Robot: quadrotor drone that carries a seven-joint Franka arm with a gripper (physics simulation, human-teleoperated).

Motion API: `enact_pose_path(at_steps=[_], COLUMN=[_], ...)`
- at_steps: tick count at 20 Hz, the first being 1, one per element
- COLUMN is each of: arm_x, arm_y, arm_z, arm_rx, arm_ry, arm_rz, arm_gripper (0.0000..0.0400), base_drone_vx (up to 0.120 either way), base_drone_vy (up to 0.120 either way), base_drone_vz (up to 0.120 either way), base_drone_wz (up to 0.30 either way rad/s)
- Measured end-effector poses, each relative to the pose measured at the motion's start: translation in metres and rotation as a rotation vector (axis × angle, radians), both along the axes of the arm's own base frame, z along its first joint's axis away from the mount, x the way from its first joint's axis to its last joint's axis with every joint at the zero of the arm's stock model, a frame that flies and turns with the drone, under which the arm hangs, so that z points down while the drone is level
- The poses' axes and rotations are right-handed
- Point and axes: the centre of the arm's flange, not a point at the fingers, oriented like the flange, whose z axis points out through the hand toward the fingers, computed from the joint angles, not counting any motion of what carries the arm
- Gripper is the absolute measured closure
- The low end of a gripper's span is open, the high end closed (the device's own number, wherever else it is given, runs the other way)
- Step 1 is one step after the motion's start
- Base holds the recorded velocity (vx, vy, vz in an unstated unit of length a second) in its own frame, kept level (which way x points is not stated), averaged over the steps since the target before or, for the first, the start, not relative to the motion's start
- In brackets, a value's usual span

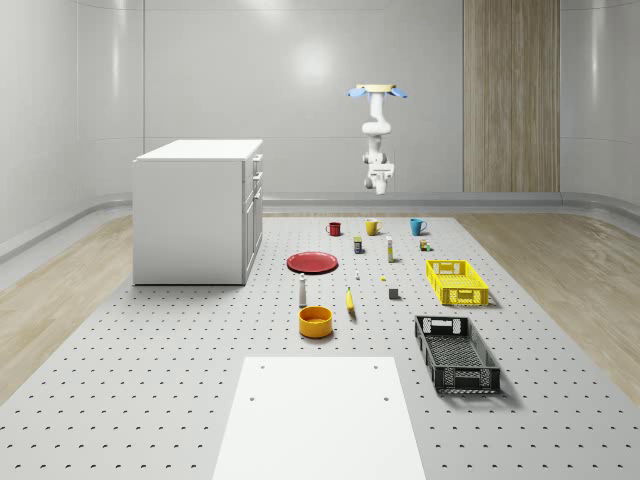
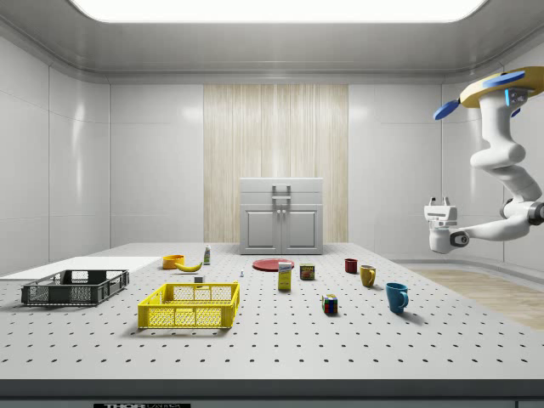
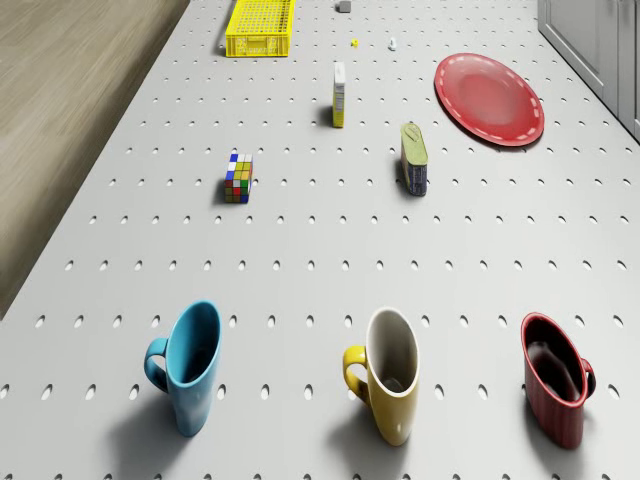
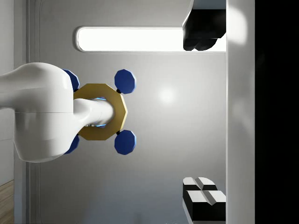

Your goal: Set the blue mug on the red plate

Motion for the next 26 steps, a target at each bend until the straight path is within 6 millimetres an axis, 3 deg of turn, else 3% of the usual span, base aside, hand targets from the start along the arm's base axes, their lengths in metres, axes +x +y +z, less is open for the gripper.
enact_pose_path(at_steps=[9,26], arm_x=[0.002,0.001], arm_y=[0.000,0.000], arm_z=[0.023,0.027], arm_rx=[0.000,-0.002], arm_ry=[-0.007,-0.020], arm_rz=[0.000,0.000], arm_gripper=[0.0000,0.0000], base_drone_vx=[0.120,0.120], base_drone_vy=[0.120,0.120], base_drone_vz=[0.000,0.000], base_drone_wz=[0.000,0.000])
